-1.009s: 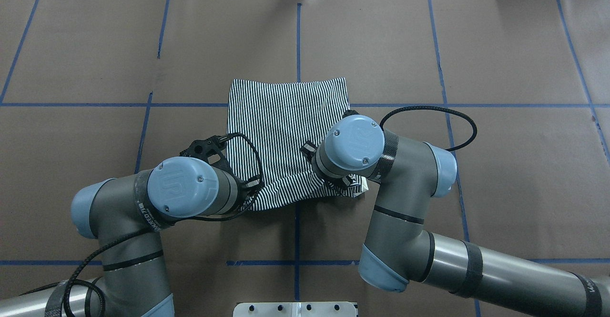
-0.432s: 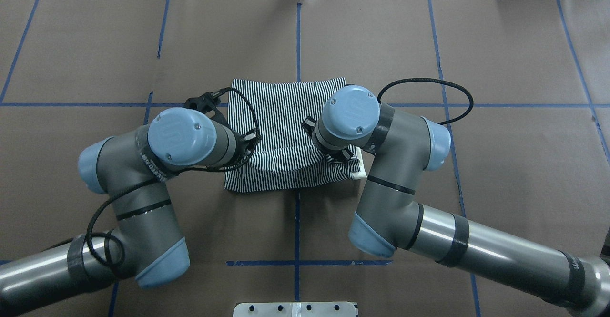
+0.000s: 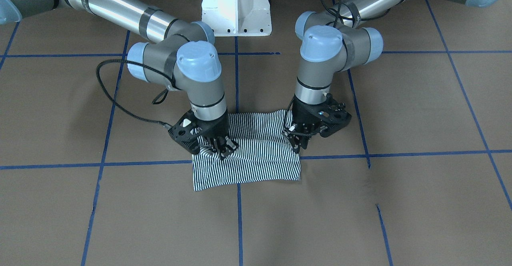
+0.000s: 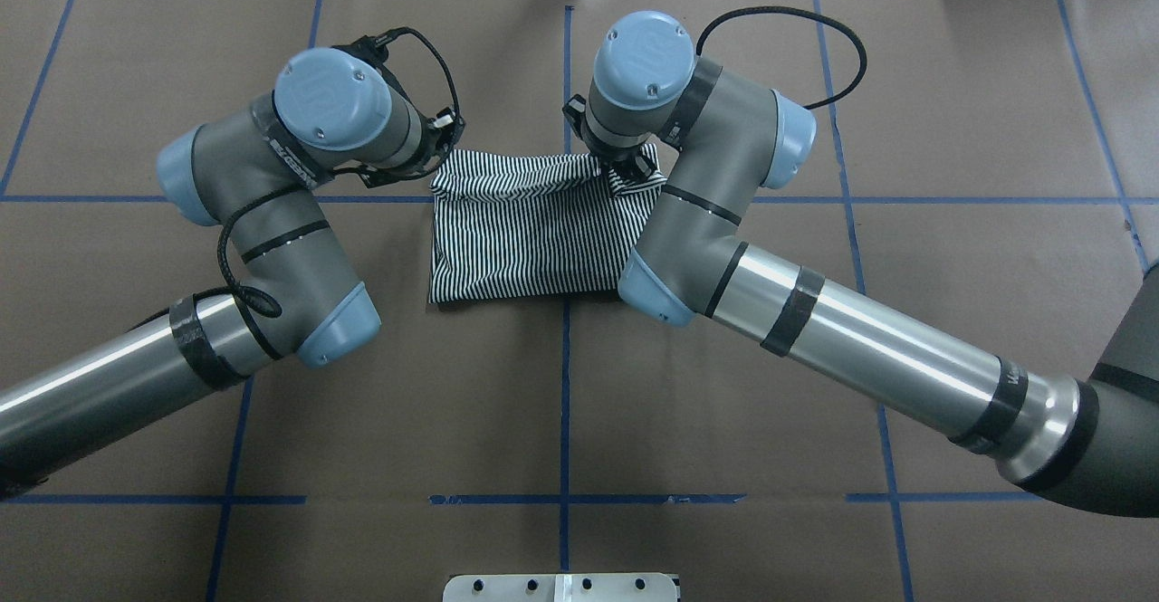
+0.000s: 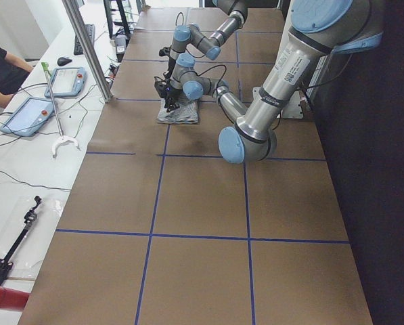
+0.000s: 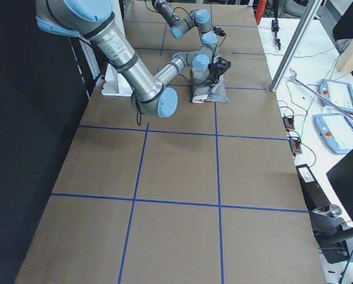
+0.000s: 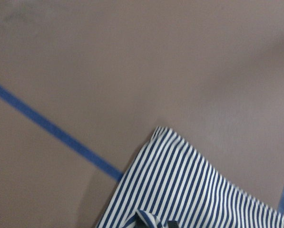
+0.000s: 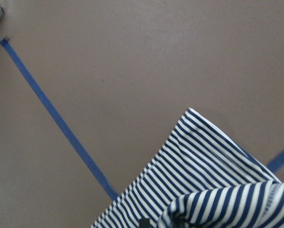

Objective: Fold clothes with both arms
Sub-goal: 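Lift the near edge with both grippers and fold it toward the far edge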

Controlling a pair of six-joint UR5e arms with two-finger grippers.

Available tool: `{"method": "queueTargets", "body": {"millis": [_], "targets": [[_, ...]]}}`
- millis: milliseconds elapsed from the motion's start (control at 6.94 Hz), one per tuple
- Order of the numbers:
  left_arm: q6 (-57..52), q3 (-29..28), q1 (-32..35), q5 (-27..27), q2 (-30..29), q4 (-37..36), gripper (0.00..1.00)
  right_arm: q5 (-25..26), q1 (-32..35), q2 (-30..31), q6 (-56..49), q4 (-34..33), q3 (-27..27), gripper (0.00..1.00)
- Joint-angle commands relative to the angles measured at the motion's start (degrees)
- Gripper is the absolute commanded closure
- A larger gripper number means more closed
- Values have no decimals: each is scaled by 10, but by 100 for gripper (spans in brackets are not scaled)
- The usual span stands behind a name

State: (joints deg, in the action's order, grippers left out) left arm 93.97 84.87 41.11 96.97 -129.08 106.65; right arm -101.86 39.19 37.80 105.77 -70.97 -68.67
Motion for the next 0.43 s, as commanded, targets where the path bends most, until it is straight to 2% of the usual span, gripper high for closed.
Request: {"method": "queueTargets", "body": {"millis": [0,288], "targets": [[-52,-29,32,11,-6,8,0,-3,33,-19,-60,46,75,0],[-52,-28,32,22,-7,9,0,-23,46,-19,-105,44,77,0]]}}
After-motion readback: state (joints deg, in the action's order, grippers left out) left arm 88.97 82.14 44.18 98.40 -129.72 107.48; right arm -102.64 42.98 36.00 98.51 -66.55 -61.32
